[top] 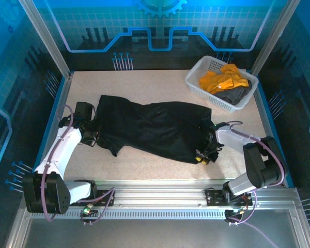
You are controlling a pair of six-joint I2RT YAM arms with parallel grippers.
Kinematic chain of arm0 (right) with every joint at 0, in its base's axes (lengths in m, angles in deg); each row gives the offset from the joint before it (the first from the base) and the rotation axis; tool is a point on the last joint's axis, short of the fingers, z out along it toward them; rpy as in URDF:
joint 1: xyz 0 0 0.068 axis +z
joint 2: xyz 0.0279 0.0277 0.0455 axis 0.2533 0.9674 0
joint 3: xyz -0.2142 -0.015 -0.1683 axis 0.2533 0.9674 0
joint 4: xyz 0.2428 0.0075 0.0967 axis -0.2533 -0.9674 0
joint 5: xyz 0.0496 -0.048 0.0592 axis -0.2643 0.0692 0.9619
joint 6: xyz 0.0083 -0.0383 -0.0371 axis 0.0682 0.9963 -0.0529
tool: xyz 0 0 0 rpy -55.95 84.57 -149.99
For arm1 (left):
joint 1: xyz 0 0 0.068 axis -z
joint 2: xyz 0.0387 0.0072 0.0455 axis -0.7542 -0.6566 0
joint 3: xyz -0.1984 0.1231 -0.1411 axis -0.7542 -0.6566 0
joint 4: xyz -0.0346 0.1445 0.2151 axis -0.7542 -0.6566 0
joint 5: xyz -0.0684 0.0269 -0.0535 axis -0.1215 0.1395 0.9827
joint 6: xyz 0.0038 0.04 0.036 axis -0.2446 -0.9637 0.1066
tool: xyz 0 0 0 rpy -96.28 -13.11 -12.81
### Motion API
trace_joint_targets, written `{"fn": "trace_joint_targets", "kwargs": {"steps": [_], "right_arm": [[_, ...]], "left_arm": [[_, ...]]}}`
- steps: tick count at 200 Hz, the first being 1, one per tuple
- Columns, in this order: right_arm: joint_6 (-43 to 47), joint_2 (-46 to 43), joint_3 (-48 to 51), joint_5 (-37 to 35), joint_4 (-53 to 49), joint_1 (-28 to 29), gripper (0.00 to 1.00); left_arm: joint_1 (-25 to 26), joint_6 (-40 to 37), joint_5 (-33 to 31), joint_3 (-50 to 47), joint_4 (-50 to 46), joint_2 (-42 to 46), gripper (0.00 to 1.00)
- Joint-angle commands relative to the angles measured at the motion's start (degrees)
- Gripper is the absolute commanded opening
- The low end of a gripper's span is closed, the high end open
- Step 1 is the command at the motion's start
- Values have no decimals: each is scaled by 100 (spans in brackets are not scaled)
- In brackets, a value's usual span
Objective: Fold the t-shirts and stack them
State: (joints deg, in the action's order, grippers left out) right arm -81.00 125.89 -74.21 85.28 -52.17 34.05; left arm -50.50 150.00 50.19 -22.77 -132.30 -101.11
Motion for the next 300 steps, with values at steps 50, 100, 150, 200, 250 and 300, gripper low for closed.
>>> {"fn": "trace_joint_targets", "kwargs": {"steps": [50,100,150,200,250,300], "right_arm": [[1725,575,-2280,-554,267,-384,0],[3167,2428,-4756,-197,48,-602,0],[3417,4483,-7438,-1220,-777,-410,0],[3016,5308,-8563,-1193,-867,-1168,0],[3084,5436,-8986,-1114,-1079,-1835,0],[3411,4879,-8718,-797,-938,-1606,0]], "left_arm": [[100,-55,489,-56,785,114,0],[144,-40,656,293,1614,-310,0],[216,34,675,443,1747,-611,0],[233,-90,807,453,1696,-502,0],[266,-161,1207,352,2009,-544,0],[391,-54,1410,439,2300,-824,0]]}}
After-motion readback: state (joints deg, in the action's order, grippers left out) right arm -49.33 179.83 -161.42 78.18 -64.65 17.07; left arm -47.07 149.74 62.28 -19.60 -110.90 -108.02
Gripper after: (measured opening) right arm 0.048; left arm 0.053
